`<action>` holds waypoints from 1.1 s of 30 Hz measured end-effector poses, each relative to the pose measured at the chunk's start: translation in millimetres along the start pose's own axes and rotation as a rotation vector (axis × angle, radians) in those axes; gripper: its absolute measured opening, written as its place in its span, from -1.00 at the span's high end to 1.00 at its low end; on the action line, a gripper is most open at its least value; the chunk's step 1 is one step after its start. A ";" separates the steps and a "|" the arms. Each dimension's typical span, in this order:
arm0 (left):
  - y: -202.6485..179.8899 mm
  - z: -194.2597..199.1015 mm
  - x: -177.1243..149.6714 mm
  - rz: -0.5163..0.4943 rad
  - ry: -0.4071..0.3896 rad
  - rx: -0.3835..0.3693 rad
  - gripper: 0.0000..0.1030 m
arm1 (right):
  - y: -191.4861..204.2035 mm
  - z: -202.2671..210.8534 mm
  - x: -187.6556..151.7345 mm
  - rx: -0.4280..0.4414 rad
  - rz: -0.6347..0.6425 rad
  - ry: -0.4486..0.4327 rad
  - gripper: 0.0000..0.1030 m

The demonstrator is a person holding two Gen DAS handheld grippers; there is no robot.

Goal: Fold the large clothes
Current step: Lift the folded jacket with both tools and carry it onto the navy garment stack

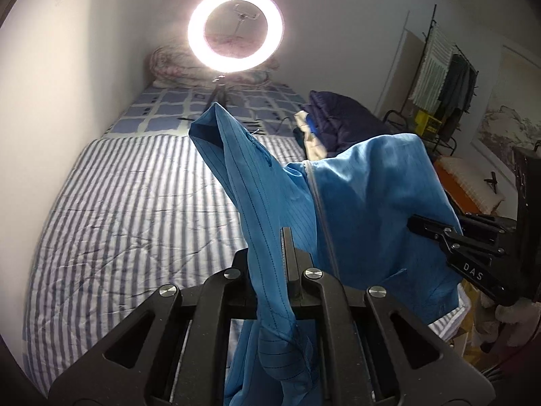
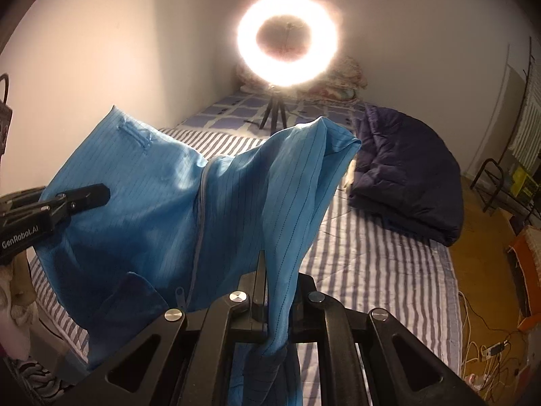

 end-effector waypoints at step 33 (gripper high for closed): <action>-179.1 -136.6 153.1 -0.137 -0.085 -0.223 0.90 | -211.4 47.9 57.0 -0.200 -0.120 -0.134 0.92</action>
Point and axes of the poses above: each gripper's, at about its wrist camera, not at the fingertips, and z roughly against the way its jaws point, y to its left, x to its top, the point moved 4 cm from there along -z, roughly the way its jaws point, and after that the axes turned 13 degrees about x, right-handed, at the moved point
